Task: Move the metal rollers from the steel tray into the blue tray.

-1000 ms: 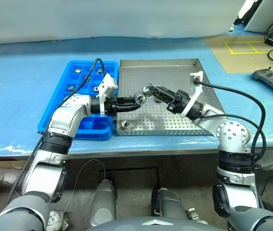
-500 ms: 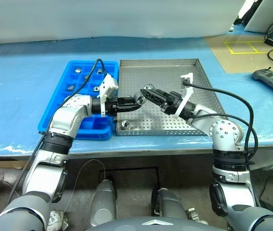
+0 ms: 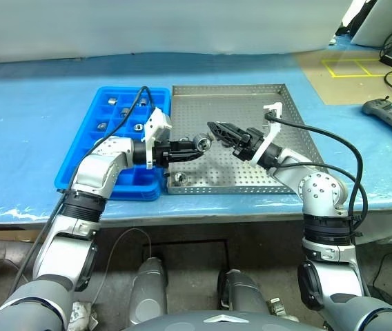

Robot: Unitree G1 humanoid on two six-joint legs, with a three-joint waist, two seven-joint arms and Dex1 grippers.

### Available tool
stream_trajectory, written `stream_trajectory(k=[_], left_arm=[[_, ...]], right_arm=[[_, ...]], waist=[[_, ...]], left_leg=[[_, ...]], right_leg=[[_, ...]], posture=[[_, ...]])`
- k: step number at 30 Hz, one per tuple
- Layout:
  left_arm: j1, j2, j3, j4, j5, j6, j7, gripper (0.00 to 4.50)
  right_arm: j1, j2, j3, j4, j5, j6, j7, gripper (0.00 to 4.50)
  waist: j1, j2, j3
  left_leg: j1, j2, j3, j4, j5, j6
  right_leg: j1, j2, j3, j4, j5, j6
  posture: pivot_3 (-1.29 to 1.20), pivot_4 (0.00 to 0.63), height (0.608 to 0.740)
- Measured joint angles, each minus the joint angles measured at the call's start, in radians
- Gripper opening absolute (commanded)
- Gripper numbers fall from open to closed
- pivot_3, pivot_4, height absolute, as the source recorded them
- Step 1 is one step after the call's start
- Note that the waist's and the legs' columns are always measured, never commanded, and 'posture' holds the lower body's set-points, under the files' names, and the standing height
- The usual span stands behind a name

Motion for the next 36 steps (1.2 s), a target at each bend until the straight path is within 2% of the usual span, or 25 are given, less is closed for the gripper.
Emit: stream_trajectory(k=[14,21,36], left_arm=[[0.000,0.000,0.000,0.002,0.000,0.001,0.009,0.79],[0.016,0.002,-0.001,-0.001,0.001,0.022,0.030,0.79],[0.016,-0.003,-0.002,-0.015,-0.003,0.009,0.026,0.79]], right_arm=[[0.000,-0.016,0.004,0.005,-0.033,-0.005,0.029,1.40],[0.000,-0.041,0.053,0.018,-0.115,-0.047,0.059,1.40],[-0.015,-0.026,0.030,0.055,-0.138,-0.061,0.050,1.40]], waist=[[0.000,0.000,0.000],[0.000,0.000,0.000],[0.000,0.000,0.000]], left_leg=[[0.000,0.000,0.000,0.000,0.000,0.000],[0.000,0.000,0.000,0.000,0.000,0.000],[0.000,0.000,0.000,0.001,0.000,0.000]], right_leg=[[0.000,0.000,0.000,0.000,0.000,0.000],[0.000,0.000,0.000,0.000,0.000,0.000],[0.000,0.000,0.000,0.001,0.000,0.000]], posture=[[-0.10,0.150,0.740],[-0.10,0.150,0.740],[-0.09,0.150,0.740]])
